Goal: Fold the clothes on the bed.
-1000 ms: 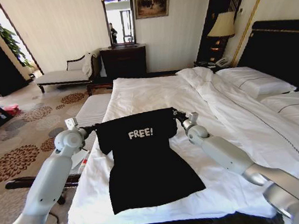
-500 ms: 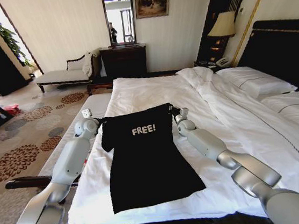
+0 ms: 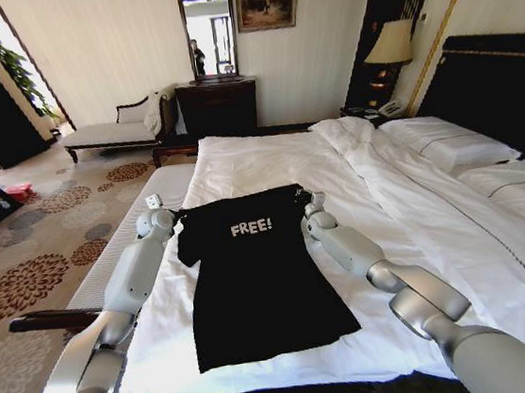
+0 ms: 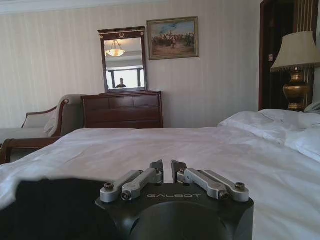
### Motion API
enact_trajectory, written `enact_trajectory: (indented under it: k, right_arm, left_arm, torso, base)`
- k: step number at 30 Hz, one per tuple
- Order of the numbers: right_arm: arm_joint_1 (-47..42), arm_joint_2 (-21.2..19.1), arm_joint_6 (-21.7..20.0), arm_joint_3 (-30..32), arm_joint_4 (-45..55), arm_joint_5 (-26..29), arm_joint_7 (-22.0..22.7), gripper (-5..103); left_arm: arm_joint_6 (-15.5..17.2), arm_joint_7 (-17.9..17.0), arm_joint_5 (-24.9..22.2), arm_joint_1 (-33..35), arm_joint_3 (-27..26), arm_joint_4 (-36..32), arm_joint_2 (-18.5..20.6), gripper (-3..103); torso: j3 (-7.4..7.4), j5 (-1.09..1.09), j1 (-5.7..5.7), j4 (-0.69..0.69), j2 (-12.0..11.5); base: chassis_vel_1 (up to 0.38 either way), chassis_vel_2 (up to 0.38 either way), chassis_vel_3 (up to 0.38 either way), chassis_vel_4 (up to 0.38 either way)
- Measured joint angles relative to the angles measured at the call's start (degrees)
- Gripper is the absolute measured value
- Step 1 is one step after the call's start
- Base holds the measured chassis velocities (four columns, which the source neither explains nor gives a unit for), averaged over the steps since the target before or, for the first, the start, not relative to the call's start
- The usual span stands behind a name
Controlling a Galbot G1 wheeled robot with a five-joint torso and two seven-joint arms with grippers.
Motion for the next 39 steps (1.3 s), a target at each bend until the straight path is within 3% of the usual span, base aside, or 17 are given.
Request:
enact_trajectory:
  k: [3,6,7,9,13,14,16,17,19,22,24,27,32,34,36,37,39]
  right_arm:
    - [0.65,-0.75,-0.6,0.97,-0.24,-0.02,0.83,24]
    - [1.1,-1.25,-0.6,1.22,-0.33,0.21,0.84,29]
    - [1.39,-2.34,-0.61,1.24,0.21,0.67,0.78,39]
    - [1.4,-2.91,-0.62,1.21,0.74,0.76,0.75,39]
    - [0.56,-7.11,-1.4,3.07,6.4,1.95,1.25,61]
    - [0.56,-7.11,-1.4,3.07,6.4,1.95,1.25,61]
    - [-1.77,-12.2,-4.57,3.94,13.61,6.66,1.54,73]
    - [-3.67,-15.06,-6.98,4.22,18.1,9.08,1.87,73]
    - [-5.14,-16.67,-8.23,4.48,20.96,10.27,2.01,78]
    - [-14.86,-23.31,-13.75,8.63,35.27,14.36,2.4,94]
    - [-15.98,-23.93,-14.27,9.25,36.66,14.86,2.51,94]
    - [-24.79,-28.3,-17.5,15.18,46.83,20.13,4.19,100]
    - [-34.21,-31.36,-23.02,21.32,59.0,29.68,10.11,100]
    - [-36.48,-32.05,-24.69,22.48,61.5,31.03,11.59,100]
    - [-41.79,-33.24,-27.71,25.97,66.68,32.42,13.69,100]
    - [-41.79,-33.24,-27.71,25.97,66.68,32.42,13.69,100]
    - [-47.25,-33.48,-28.71,29.49,70.86,32.85,14.45,100]
  left_arm:
    - [-0.46,-0.04,-0.53,-0.13,-1.53,0.19,1.23,30]
    - [-0.5,-0.03,-1.31,-0.34,-2.28,0.21,1.74,36]
    - [-0.5,-0.11,-2.68,-0.45,-3.1,-0.13,2.6,47]
    - [-0.46,-0.28,-3.34,-0.4,-3.34,-0.56,3.05,47]
    - [0.28,-1.74,-6.34,3.73,-5.2,-7.34,6.53,69]
    - [0.28,-1.74,-6.34,3.73,-5.2,-7.34,6.53,69]
    - [1.37,-3.29,-8.78,8.21,-7.93,-12.63,8.9,80]
    - [1.94,-4.35,-10.29,11.13,-10.02,-15.5,10.3,80]
    - [2.36,-4.89,-11.26,12.65,-11.22,-16.95,11.01,84]
    - [4.92,-7.64,-17.4,23.58,-19.68,-27.62,15.8,98]
    - [5.09,-7.76,-17.87,25.05,-20.69,-28.98,16.31,98]
    - [5.37,-8.41,-20.49,37.67,-29.39,-38.86,18.71,100]
    - [5.5,-9.77,-24.9,50.28,-37.63,-46.22,17.84,100]
    - [5.5,-9.64,-24.94,52.4,-39.07,-47.43,17.25,100]
    - [5.5,-6.25,-23.1,56.55,-42.54,-50.77,15.16,100]
    - [5.5,-6.25,-23.1,56.55,-42.54,-50.77,15.16,100]
    - [4.29,-1.08,-19.39,59.24,-45.9,-54.19,12.82,100]
  torso:
    - [0.0,0.01,0.0,0.0,0.0]
    - [0.0,0.01,0.0,0.0,0.0]
    - [0.0,0.01,0.0,0.0,0.0]
    - [0.0,0.0,0.0,0.0,0.0]
    - [0.0,0.02,0.01,0.02,0.0]
    - [0.0,0.02,0.01,0.02,0.0]
    - [0.0,-0.01,0.01,0.02,0.0]
    - [-0.01,-0.02,0.0,-0.04,0.0]
    - [-0.01,-0.03,0.0,-0.05,0.0]
    - [-0.01,0.04,-0.02,-0.01,0.01]
    - [-0.01,0.04,-0.02,0.01,0.01]
    - [-0.02,-0.02,-0.03,0.02,0.02]
    - [-0.02,-0.02,-0.03,0.02,0.02]
    - [-0.01,0.0,-0.03,0.0,0.02]
    - [-0.01,-0.02,-0.02,-0.01,0.02]
    - [-0.01,-0.02,-0.02,-0.01,0.02]
    - [-0.01,0.02,-0.02,0.01,0.02]
  base:
    - [0.0,0.0,0.0,0.0]
    - [0.0,0.0,0.0,0.0]
    - [0.0,0.0,0.0,0.0]
    - [0.0,0.0,0.0,0.0]
    - [0.0,0.0,0.0,0.0]
    - [0.0,0.0,0.0,0.0]
    - [0.0,0.0,0.0,0.0]
    - [0.0,0.0,0.0,0.0]
    - [0.0,0.0,0.0,0.0]
    - [0.0,0.0,0.0,0.0]
    - [0.0,0.0,0.0,0.0]
    - [0.0,0.0,0.0,0.0]
    - [0.0,0.0,0.0,0.0]
    - [0.0,0.0,0.0,0.0]
    - [0.0,0.0,0.0,0.0]
    - [0.0,0.0,0.0,0.0]
    - [0.0,0.0,0.0,0.0]
